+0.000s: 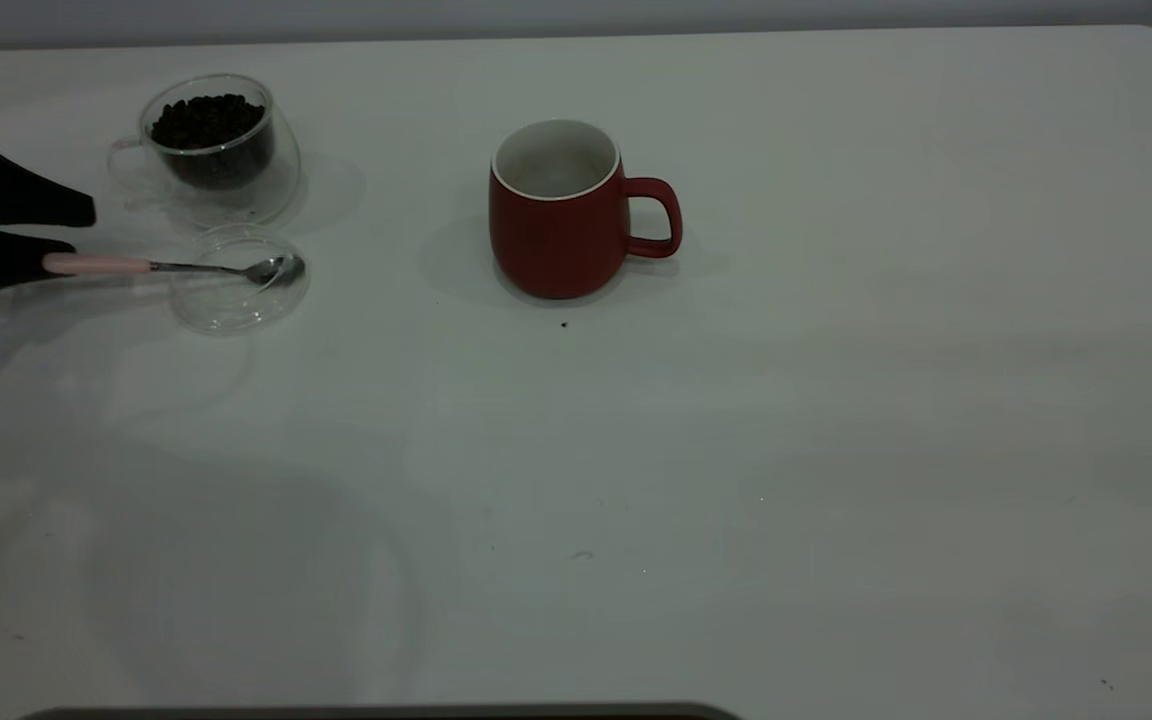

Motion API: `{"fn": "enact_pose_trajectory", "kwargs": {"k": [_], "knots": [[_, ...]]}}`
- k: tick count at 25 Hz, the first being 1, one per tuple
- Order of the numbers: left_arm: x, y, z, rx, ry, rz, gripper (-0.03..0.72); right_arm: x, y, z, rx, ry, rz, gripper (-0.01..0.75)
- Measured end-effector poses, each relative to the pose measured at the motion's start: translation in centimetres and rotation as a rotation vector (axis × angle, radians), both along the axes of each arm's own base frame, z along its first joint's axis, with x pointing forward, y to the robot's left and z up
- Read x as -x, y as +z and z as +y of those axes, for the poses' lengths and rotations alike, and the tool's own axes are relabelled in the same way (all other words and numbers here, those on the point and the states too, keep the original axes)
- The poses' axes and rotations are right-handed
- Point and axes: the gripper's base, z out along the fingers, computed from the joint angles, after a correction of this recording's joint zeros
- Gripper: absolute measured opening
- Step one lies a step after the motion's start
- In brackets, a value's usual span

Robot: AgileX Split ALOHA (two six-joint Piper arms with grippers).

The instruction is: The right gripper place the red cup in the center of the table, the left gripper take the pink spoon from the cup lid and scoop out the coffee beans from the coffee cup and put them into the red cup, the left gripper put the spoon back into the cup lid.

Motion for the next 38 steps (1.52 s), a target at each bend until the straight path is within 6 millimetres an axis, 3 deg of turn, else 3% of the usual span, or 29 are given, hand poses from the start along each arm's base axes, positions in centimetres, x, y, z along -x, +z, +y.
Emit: {"fn": "enact_pose_trajectory", "kwargs": {"k": [7,10,14,19,24,27,29,33,38], "knots": [[0.0,1.4,0.3,-0.029,-0.044,-0.025,0.502,0.0,0.0,0.0,0.000,0.000,0.000,0.241],[0.0,3.4,1.7,-0.086,-0.033,-0.059,0.502,0.0,0.0,0.0,0.000,0.000,0.000,0.241],[-0.1,9.2,3.8,-0.142,0.012,-0.150,0.492,0.0,0.0,0.0,0.000,0.000,0.000,0.241],[0.9,20.4,3.1,-0.172,0.023,-0.265,0.464,0.0,0.0,0.0,0.000,0.000,0.000,0.241],[4.5,31.8,-0.5,-0.238,-0.002,-0.401,0.460,0.0,0.0,0.0,0.000,0.000,0.000,0.241],[7.7,36.9,-3.4,-0.264,0.011,-0.410,0.460,0.0,0.0,0.0,0.000,0.000,0.000,0.241],[10.0,39.4,-5.7,-0.310,-0.005,-0.396,0.460,0.0,0.0,0.0,0.000,0.000,0.000,0.241],[15.1,42.3,-9.8,-0.510,-0.089,-0.361,0.460,0.0,0.0,0.0,0.000,0.000,0.000,0.241],[20.2,42.9,-10.3,-0.807,-0.049,-0.225,0.460,0.0,0.0,0.0,0.000,0.000,0.000,0.241]]}}
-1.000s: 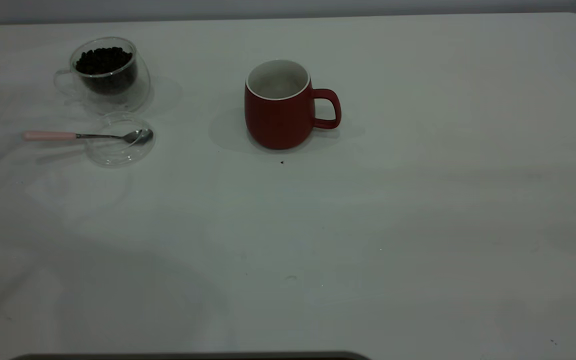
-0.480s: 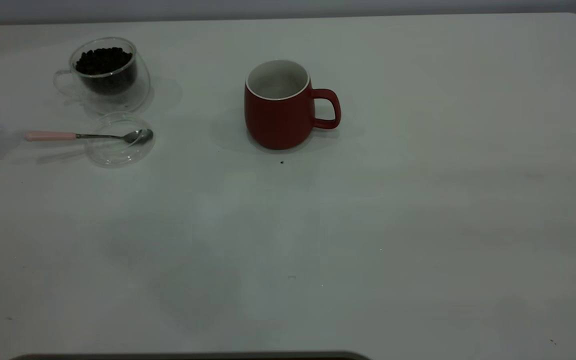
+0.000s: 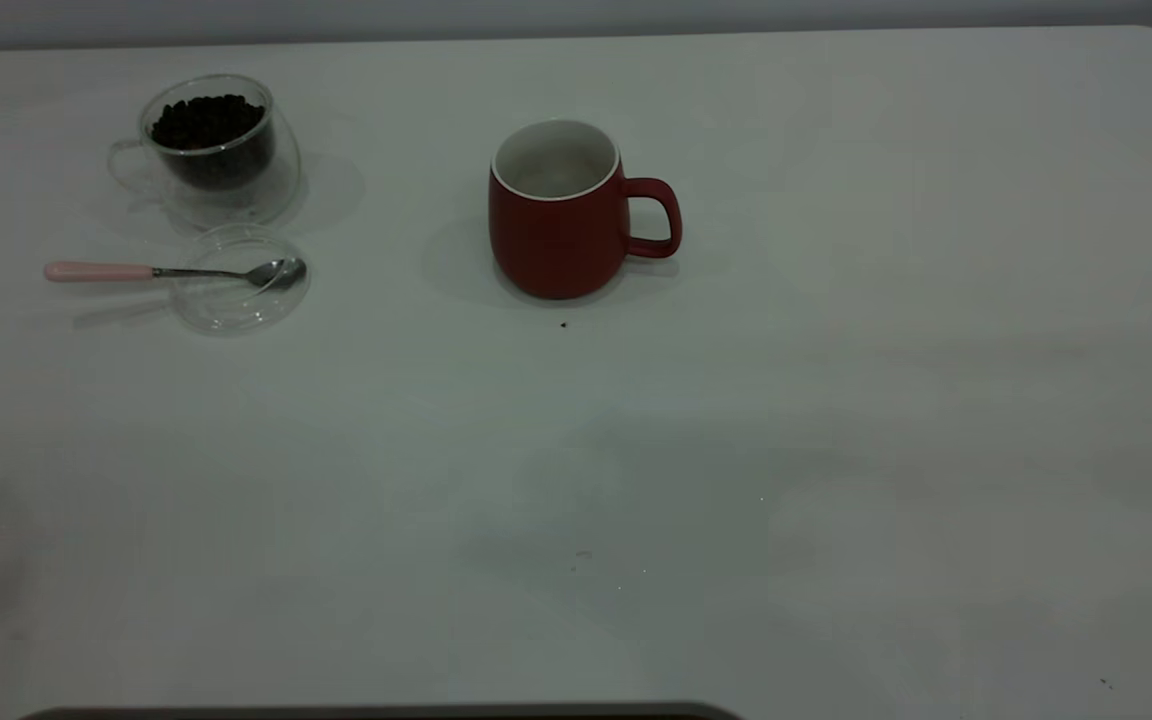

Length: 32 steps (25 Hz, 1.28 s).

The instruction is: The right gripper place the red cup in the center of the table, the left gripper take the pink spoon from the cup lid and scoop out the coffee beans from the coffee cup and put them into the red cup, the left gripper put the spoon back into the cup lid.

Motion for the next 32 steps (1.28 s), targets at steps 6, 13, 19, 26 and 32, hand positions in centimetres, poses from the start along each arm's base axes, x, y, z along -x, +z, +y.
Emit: {"fn": "enact_pose_trajectory", "kwargs": {"k": [6,13,19,26,32], "knots": [[4.7,-4.1,-0.3,-0.135,0.043,0.092,0.460,0.0,0.0,0.0,0.000,0.000,0.000,0.241],[10.9,-12.4,-1.4,-0.137,-0.007,0.203,0.460,0.0,0.0,0.0,0.000,0.000,0.000,0.241],[14.8,-15.6,-1.7,-0.148,-0.042,0.117,0.457,0.0,0.0,0.0,0.000,0.000,0.000,0.241],[16.9,-16.1,-1.9,-0.115,-0.004,-0.045,0.457,0.0,0.0,0.0,0.000,0.000,0.000,0.241],[18.1,-16.0,-2.0,-0.108,-0.001,-0.138,0.455,0.0,0.0,0.0,0.000,0.000,0.000,0.241]]}}
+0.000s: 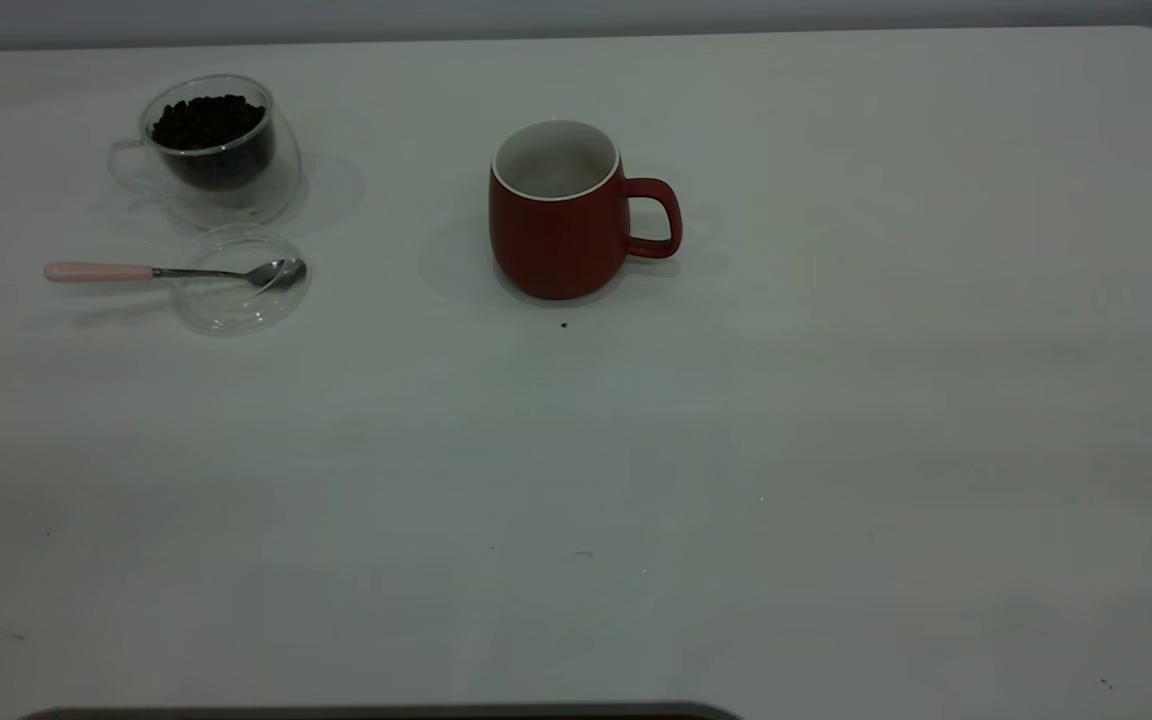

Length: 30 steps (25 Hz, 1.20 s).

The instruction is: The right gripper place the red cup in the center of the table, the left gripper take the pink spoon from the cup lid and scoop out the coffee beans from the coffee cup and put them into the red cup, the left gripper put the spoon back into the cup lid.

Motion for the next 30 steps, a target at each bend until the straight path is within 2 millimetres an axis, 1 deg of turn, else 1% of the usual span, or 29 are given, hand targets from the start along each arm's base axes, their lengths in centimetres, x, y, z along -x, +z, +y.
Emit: {"fn": "enact_pose_trajectory", "kwargs": {"k": [4,6,30], "knots": [[1.4,-0.1,0.0,-0.001,0.000,-0.102,0.455,0.0,0.0,0.0,0.000,0.000,0.000,0.241],[1.8,-0.1,0.0,0.001,-0.001,-0.123,0.455,0.0,0.0,0.0,0.000,0.000,0.000,0.241],[1.8,-0.2,-0.1,0.006,0.001,-0.121,0.453,0.0,0.0,0.0,0.000,0.000,0.000,0.241]]}}
